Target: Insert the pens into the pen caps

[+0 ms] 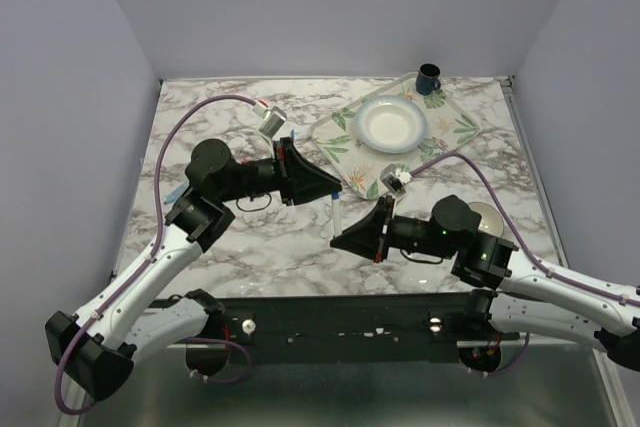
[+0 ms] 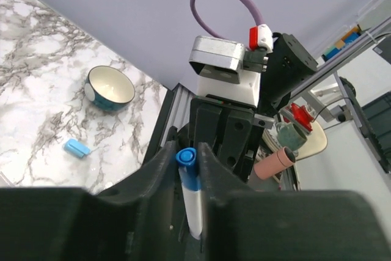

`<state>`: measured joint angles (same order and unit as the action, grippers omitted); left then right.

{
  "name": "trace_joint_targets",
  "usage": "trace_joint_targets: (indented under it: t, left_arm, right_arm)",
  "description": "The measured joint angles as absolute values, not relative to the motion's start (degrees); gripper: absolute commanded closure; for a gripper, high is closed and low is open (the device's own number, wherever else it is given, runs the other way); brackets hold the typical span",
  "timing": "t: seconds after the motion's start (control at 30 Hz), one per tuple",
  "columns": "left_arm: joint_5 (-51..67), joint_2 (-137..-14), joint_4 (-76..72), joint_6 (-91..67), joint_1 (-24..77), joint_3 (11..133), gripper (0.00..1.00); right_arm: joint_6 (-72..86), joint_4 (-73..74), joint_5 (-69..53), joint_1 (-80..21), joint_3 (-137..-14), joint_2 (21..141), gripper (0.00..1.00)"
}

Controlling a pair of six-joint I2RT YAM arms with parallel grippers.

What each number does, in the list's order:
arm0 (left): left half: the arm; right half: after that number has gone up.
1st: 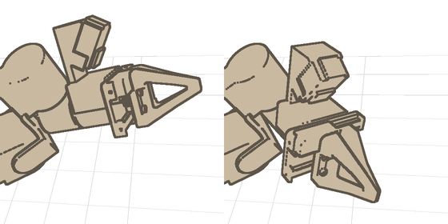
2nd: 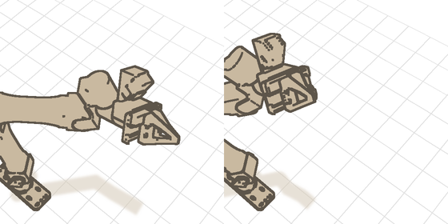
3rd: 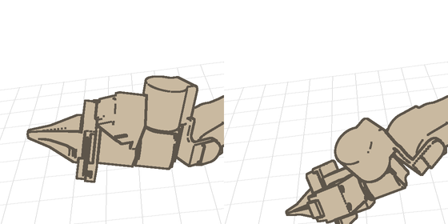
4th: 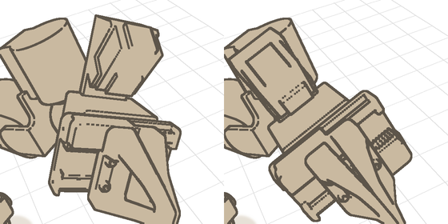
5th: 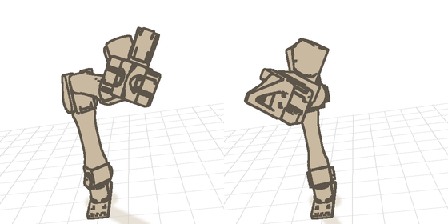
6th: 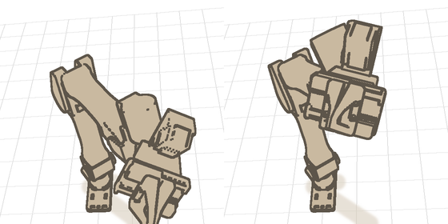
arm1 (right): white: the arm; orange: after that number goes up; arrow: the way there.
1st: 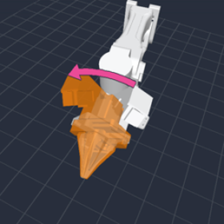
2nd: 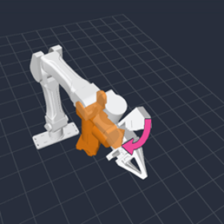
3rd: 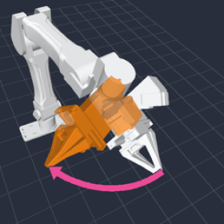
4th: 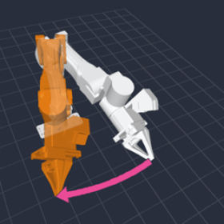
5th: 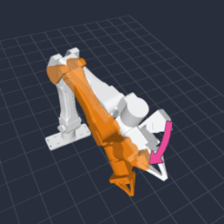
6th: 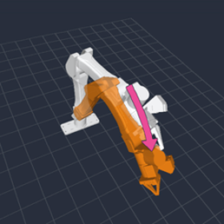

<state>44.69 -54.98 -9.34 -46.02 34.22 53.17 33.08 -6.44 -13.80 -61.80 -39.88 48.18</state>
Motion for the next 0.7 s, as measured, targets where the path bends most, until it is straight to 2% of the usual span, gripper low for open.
trace_joint_targets:
  t: [0.1,0.47,0.7]
  left_arm:
    - [45.7,-54.9,-11.1,-46.9,34.2,52.5,1.0]
    - [46.7,-54.3,-22.7,-55.5,34.2,47.2,1.0]
    - [43.9,-53.1,-29.1,-62.2,34.1,46.1,1.0]
  right_arm:
    - [33.4,-6.4,-13.8,-61.8,-39.6,48.2,0.99]
    - [31.6,-2.8,-11.0,-62.2,-40.3,45.6,0.99]
    - [29.1,-0.5,-11.2,-62.4,-45.2,47.3,0.99]
